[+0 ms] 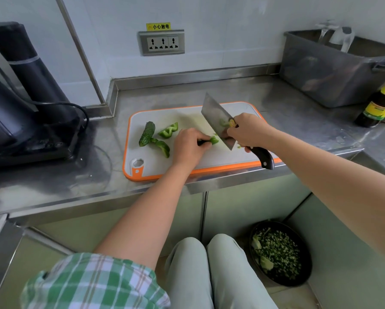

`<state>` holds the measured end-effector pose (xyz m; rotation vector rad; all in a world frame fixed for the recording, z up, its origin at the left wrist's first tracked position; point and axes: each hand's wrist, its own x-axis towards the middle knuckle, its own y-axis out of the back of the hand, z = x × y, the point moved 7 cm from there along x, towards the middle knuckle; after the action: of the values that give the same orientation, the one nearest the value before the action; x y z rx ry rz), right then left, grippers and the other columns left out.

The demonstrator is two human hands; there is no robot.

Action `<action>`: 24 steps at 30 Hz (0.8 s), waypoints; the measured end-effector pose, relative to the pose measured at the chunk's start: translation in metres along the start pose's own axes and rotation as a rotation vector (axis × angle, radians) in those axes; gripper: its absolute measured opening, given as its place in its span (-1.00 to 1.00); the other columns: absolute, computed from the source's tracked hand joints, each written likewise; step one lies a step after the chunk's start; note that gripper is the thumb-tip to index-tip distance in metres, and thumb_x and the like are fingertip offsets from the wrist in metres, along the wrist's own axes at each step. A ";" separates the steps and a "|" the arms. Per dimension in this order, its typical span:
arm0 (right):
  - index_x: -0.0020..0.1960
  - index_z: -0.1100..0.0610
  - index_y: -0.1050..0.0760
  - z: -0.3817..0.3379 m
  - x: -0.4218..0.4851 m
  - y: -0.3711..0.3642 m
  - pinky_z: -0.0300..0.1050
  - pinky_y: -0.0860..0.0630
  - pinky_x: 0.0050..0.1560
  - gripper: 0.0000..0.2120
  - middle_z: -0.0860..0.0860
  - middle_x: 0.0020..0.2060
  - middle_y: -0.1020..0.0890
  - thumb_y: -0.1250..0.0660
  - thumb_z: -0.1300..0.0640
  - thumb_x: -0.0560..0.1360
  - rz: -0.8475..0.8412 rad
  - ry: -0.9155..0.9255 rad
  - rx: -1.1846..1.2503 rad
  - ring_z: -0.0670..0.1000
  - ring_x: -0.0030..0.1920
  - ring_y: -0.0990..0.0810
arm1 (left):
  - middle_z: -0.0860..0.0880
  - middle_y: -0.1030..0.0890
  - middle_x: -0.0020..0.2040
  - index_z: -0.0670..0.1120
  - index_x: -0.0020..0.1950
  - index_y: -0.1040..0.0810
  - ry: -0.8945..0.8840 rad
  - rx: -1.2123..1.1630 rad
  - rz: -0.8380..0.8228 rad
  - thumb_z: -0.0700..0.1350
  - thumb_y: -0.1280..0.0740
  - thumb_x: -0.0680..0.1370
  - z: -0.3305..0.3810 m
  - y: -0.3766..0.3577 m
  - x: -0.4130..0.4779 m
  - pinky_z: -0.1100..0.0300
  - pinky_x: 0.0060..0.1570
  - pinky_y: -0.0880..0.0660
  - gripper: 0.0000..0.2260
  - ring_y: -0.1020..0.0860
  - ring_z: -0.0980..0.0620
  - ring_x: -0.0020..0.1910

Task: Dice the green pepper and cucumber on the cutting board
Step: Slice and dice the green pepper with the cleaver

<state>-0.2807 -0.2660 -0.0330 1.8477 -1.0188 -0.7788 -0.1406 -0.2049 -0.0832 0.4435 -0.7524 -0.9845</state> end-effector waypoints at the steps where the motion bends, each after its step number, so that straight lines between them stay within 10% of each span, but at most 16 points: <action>1: -0.11 0.25 -0.46 -0.002 0.000 0.000 -0.24 -0.37 -0.48 -0.86 0.08 -0.44 -0.52 -0.16 0.22 0.52 -0.034 0.007 -0.024 0.04 -0.55 -0.49 | -0.05 -0.66 -0.09 -0.06 -0.02 -0.72 -0.003 -0.003 0.001 -0.16 -0.48 0.42 -0.001 0.000 0.000 0.06 -0.03 -0.48 -0.85 -0.56 -0.11 -0.04; 24: -0.16 0.26 -0.41 -0.007 -0.005 -0.006 -0.26 -0.37 -0.50 -0.86 0.15 -0.43 -0.55 -0.10 0.26 0.47 -0.063 -0.014 -0.107 0.07 -0.59 -0.50 | -0.03 -0.66 -0.09 -0.06 -0.02 -0.72 0.002 -0.042 -0.003 -0.16 -0.49 0.43 -0.006 -0.002 0.001 0.04 -0.04 -0.51 -0.85 -0.57 -0.08 -0.06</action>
<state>-0.2752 -0.2575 -0.0346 1.7919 -0.9130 -0.8683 -0.1373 -0.2070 -0.0881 0.4094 -0.7278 -1.0003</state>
